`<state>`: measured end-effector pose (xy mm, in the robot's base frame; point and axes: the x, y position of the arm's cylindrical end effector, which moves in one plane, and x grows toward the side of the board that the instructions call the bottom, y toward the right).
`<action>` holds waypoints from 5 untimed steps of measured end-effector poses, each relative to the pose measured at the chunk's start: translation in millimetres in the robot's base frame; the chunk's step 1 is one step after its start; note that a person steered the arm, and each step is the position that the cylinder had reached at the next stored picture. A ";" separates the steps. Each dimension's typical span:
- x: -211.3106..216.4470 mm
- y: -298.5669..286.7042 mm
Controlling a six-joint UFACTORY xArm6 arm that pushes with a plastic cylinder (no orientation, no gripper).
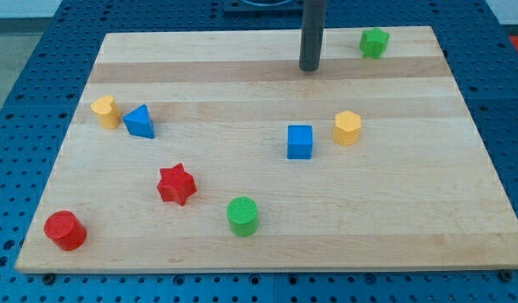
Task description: Move the arm toward the blue cube
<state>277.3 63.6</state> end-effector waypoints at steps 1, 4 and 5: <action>-80.6 24.4; -56.9 86.8; -34.8 113.7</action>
<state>242.6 177.3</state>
